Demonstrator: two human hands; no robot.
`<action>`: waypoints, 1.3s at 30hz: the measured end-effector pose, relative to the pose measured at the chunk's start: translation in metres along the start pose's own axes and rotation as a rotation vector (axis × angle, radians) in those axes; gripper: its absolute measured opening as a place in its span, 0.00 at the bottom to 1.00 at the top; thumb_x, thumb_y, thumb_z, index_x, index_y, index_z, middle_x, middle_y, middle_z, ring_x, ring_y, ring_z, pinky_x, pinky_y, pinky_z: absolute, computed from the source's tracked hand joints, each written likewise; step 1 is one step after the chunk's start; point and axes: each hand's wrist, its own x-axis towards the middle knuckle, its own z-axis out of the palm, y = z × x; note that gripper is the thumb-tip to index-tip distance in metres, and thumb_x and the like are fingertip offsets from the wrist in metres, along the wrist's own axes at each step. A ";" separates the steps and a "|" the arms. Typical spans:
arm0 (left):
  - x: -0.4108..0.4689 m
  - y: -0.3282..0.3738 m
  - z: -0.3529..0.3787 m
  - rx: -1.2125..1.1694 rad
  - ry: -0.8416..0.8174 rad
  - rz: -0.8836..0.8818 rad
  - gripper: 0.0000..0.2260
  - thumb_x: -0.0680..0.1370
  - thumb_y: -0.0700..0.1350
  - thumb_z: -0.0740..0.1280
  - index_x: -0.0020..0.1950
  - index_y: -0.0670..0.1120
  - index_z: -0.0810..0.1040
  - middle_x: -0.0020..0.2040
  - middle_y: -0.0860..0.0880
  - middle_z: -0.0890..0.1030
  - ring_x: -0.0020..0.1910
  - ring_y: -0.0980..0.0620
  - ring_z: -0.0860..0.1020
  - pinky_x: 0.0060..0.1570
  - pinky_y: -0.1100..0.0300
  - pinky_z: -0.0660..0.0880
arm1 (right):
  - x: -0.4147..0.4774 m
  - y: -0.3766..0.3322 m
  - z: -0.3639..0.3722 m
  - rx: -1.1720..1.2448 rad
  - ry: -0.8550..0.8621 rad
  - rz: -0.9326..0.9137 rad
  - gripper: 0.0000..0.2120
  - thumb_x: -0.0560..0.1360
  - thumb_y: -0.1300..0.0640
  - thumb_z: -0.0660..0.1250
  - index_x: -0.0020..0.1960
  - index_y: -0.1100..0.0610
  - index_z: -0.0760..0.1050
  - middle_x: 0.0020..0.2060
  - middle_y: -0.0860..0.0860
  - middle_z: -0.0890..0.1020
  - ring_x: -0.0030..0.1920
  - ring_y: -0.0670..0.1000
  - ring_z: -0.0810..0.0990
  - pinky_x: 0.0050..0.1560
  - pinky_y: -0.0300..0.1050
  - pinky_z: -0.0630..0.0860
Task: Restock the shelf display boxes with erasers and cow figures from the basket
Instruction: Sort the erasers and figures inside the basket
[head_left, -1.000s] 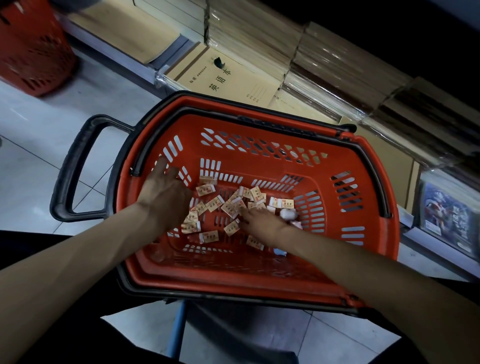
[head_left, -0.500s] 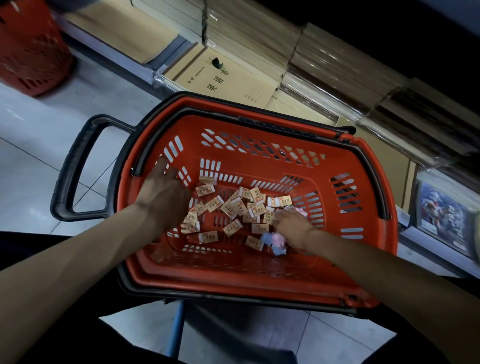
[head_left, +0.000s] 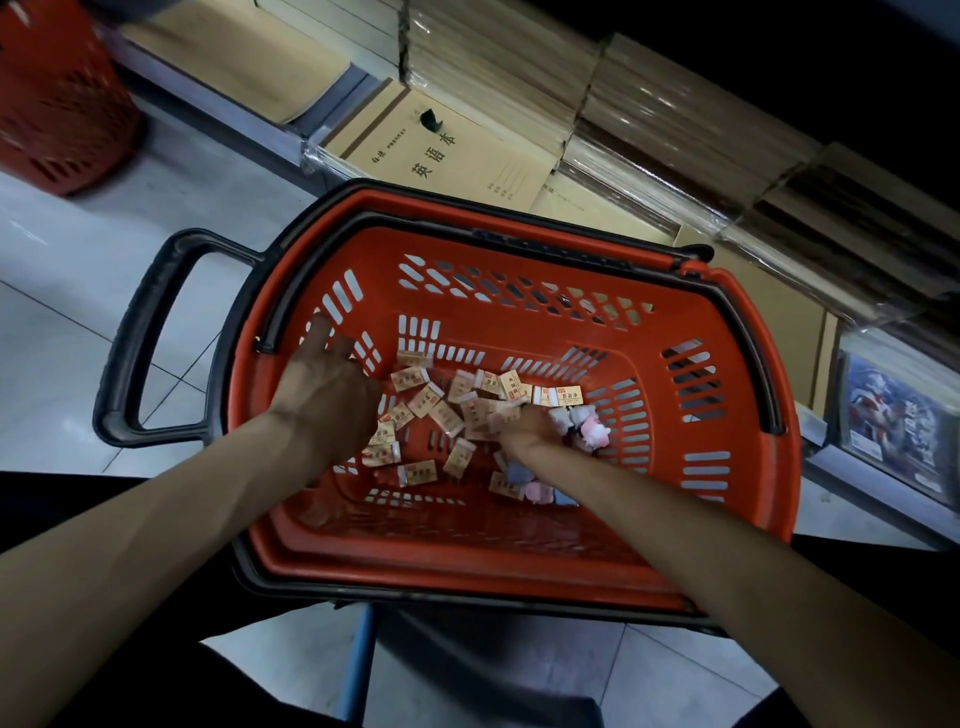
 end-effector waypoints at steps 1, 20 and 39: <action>0.000 0.000 0.000 0.006 -0.001 -0.005 0.19 0.83 0.60 0.55 0.65 0.55 0.79 0.63 0.53 0.82 0.69 0.47 0.71 0.74 0.39 0.49 | -0.002 -0.007 0.005 0.031 -0.026 0.001 0.20 0.79 0.44 0.67 0.60 0.60 0.77 0.52 0.56 0.84 0.49 0.58 0.84 0.42 0.48 0.79; 0.000 -0.025 -0.018 -0.265 0.187 -0.043 0.20 0.81 0.61 0.56 0.69 0.57 0.75 0.62 0.52 0.81 0.67 0.47 0.73 0.67 0.46 0.64 | 0.044 0.014 -0.047 -0.743 0.208 -0.406 0.24 0.76 0.72 0.64 0.70 0.61 0.71 0.63 0.61 0.78 0.61 0.63 0.81 0.57 0.56 0.79; -0.019 -0.066 -0.008 -0.586 0.568 -0.638 0.33 0.75 0.49 0.71 0.77 0.46 0.63 0.57 0.37 0.78 0.60 0.34 0.73 0.62 0.36 0.62 | 0.056 0.003 -0.033 -0.211 0.288 -0.248 0.11 0.78 0.63 0.65 0.57 0.54 0.81 0.52 0.57 0.85 0.52 0.62 0.83 0.46 0.51 0.81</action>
